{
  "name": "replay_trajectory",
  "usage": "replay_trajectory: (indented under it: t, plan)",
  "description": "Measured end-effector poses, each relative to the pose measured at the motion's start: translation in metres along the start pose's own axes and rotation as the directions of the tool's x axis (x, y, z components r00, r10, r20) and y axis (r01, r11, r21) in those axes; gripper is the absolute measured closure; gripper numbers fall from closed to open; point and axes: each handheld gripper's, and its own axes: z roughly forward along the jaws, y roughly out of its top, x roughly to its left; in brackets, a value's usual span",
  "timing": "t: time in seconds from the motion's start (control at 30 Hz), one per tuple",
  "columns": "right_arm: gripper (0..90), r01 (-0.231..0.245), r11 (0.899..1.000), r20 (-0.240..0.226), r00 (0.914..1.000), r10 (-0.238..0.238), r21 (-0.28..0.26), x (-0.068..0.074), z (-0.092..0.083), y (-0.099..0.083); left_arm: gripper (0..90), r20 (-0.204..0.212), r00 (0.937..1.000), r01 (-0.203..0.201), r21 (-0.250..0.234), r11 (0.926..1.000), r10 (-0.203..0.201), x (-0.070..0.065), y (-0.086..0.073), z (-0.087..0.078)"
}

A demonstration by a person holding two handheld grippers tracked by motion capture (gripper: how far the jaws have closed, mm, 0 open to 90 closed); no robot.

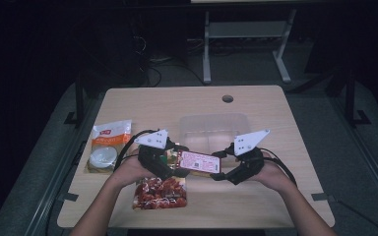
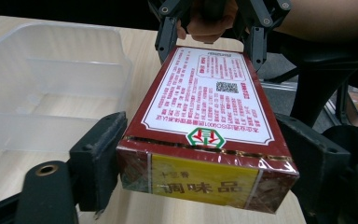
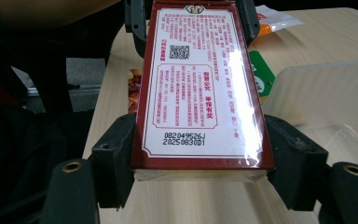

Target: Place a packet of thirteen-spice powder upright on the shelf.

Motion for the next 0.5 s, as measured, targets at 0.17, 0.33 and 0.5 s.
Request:
replay_trajectory:
  t: [0.17,0.33,0.5]
  plan:
    - [32.1,0.0,1.0,-0.001,1.0,0.0,-0.004,0.0004,0.0002,-0.0001,24.6,0.01,0.9999,0.006,0.0,1.0,-0.006,0.0004,-0.0003,0.0008]
    - [32.1,0.0,1.0,-0.002,1.0,0.0,-0.012,-0.0007,-0.0003,-0.0009,25.3,0.014,0.9997,0.018,-0.003,0.9998,-0.018,0.0003,-0.0012,0.0025]
    - [32.1,-0.003,1.0,-0.002,1.0,0.003,-0.016,-0.0003,-0.0011,-0.0006,25.1,0.018,0.9995,0.025,-0.011,0.9996,-0.024,0.0011,-0.0029,0.0029]
